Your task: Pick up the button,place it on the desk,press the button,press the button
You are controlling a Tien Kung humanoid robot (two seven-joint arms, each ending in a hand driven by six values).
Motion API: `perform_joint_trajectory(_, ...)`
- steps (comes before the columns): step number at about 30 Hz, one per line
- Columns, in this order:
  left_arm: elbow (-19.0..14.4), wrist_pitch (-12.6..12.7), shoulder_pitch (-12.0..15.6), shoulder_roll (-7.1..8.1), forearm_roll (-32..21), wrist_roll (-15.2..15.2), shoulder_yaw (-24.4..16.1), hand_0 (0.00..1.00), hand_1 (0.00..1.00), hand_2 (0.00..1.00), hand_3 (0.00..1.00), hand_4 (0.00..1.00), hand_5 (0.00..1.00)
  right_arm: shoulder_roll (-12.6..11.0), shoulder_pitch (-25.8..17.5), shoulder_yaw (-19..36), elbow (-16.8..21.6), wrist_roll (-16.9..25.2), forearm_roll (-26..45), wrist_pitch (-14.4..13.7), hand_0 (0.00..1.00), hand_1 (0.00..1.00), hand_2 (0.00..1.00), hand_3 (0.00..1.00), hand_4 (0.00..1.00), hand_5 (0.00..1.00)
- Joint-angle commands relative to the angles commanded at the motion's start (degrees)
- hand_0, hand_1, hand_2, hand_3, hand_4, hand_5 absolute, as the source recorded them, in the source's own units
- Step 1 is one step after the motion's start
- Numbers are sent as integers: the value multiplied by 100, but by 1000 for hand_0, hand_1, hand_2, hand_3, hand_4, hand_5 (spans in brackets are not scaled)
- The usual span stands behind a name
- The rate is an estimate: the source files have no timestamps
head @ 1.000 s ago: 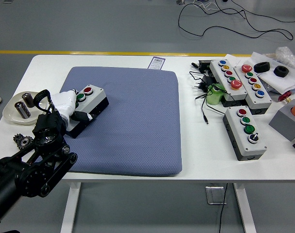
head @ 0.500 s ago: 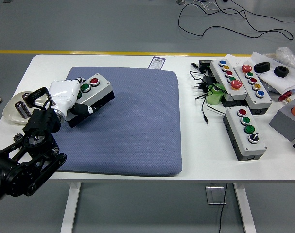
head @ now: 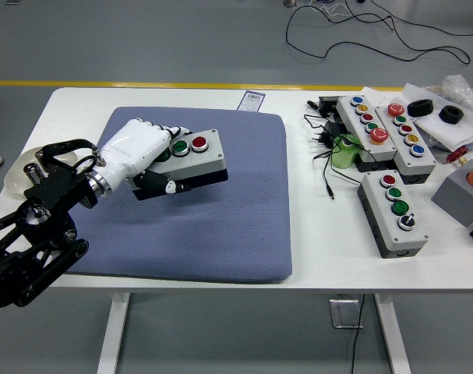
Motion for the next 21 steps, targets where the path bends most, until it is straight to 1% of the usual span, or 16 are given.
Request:
perform_joint_trajectory(1, -39, 60, -32, 39, -1, -164, 91, 29, 2, 2, 322, 790, 101, 1, 0, 1, 0, -1, -3, 0, 664, 669, 688, 592, 429, 271)
perform_joint_trajectory(2, -60, 102, -56, 63, 6, -249, 157, 29, 2, 2, 323, 795, 88, 2, 0, 1, 0, -2, -3, 1, 664, 669, 688, 592, 429, 271)
perform_joint_trajectory(6, -90, 318, -200, 151, 139, -470, 502, 29, 2, 2, 323, 795, 88, 5, 0, -1, 0, -6, -12, 1, 664, 669, 688, 592, 429, 271)
perform_joint_trajectory(10, -20, 437, -347, 190, 224, -592, 784, 29, 2, 2, 325, 799, 87, 6, -3, 0, 0, -8, -24, 3, 664, 669, 688, 592, 429, 270)
perform_joint_trajectory(13, 86, 435, -441, 190, 275, -631, 958, 29, 2, 2, 325, 799, 87, 8, -4, -6, 0, -11, -18, 2, 664, 669, 688, 592, 429, 270)
perform_joint_trajectory(14, 142, 415, -474, 185, 275, -640, 1021, 32, 2, 2, 293, 802, 81, 8, -4, -10, 0, -12, -17, 1, 664, 669, 689, 592, 429, 271)
perform_joint_trajectory(16, 317, 295, -520, 146, 226, -655, 1077, 32, 2, 2, 293, 802, 81, 9, -7, -11, 0, -12, -18, 0, 664, 669, 689, 592, 429, 271)
perform_joint_trajectory(19, 608, 180, -494, 57, 81, -658, 970, 32, 2, 2, 293, 802, 81, 14, -12, -11, 0, -15, -31, 0, 664, 669, 689, 592, 429, 271)
perform_joint_trajectory(21, 724, 159, -454, 24, 17, -658, 882, 34, 2, 2, 295, 817, 95, 16, -15, -13, 0, -15, -26, -2, 664, 669, 688, 592, 430, 271)
